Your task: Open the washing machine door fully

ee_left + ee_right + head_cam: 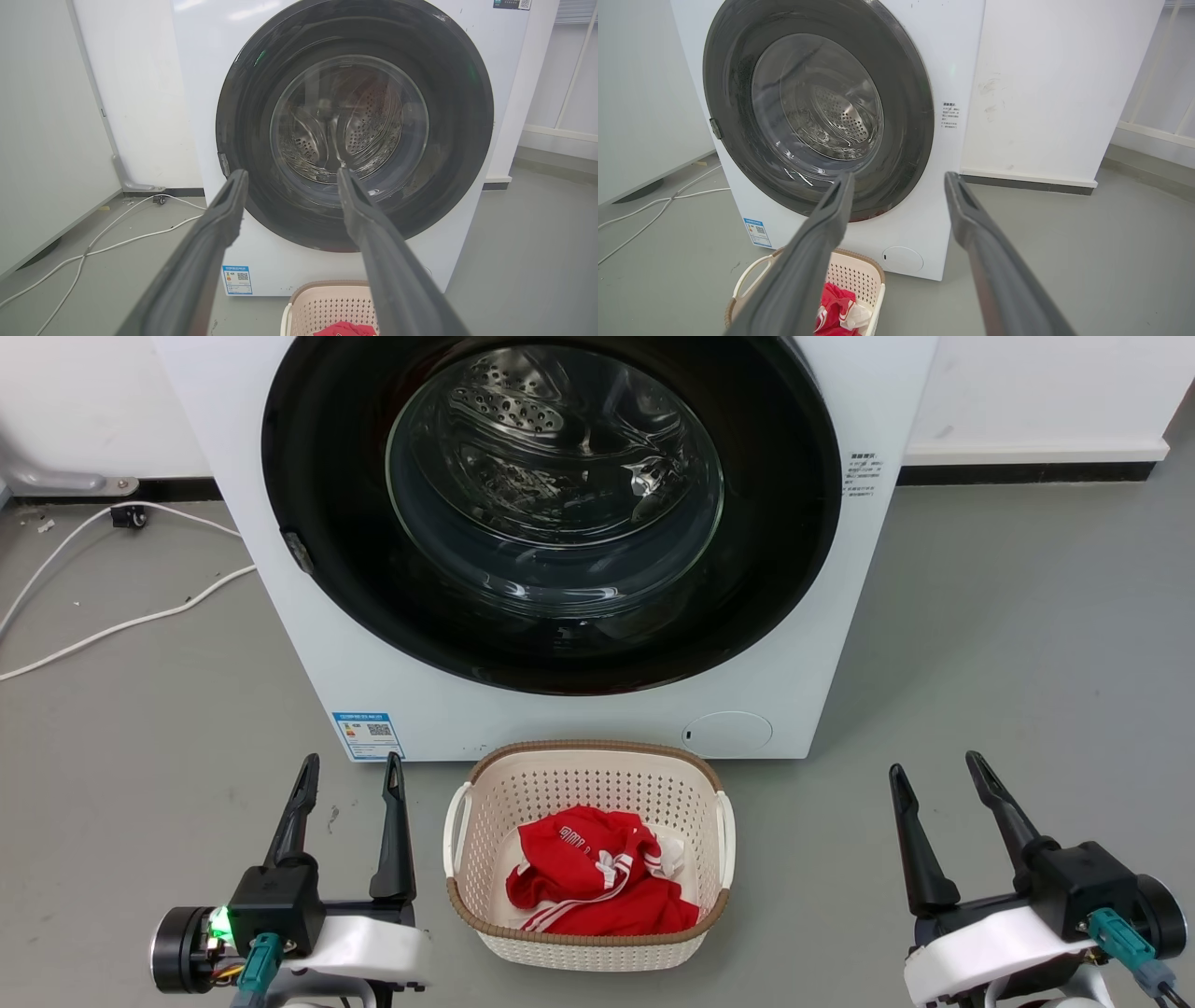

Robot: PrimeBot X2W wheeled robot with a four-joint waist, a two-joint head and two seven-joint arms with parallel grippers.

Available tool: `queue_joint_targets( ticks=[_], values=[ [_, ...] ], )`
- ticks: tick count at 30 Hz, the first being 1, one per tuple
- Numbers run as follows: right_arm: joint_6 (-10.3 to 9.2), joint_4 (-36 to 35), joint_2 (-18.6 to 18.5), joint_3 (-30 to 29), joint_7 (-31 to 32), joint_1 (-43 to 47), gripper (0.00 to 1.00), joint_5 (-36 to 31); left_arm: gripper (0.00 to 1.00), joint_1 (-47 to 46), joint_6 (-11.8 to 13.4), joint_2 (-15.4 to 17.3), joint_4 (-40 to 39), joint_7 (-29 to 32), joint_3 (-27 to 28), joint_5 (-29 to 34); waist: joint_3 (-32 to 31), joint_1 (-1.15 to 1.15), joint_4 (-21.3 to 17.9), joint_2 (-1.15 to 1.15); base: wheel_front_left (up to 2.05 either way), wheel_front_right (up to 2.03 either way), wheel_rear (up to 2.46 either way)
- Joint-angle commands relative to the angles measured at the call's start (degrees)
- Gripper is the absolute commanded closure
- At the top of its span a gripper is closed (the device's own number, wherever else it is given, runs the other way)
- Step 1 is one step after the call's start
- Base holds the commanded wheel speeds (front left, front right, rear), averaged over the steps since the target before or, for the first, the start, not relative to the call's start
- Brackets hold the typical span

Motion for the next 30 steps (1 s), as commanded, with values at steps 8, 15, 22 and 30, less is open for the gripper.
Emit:
queue_joint_targets(
  ticks=[8,15,22,30],
  values=[
    [-0.02,0.2,0.1,0.2,-0.7,-0.3,1.00,4.1,0.00,0.8,-0.3,-0.2,-0.2,-0.1,0.2,0.3,0.0,0.00,0.0,0.00,0.00,0.00,0.00],
    [-0.02,2.9,0.1,0.4,-4.2,-1.5,1.00,30.8,0.00,0.4,-0.4,-0.2,0.0,-0.1,0.3,0.2,0.2,0.00,0.0,0.00,0.00,0.00,0.00],
    [-0.01,5.2,0.0,-1.4,-5.2,-5.6,1.00,68.0,0.00,0.2,-0.2,-0.3,-0.1,-0.1,0.3,-0.2,0.6,0.00,-0.2,0.00,0.00,0.00,0.00],
    [-0.01,11.1,-0.8,-7.1,-4.3,-18.9,1.00,85.7,0.00,-2.3,0.0,-0.3,-1.3,-0.1,0.7,-0.2,4.7,0.00,-0.7,0.00,0.00,0.00,0.00]
  ],
)
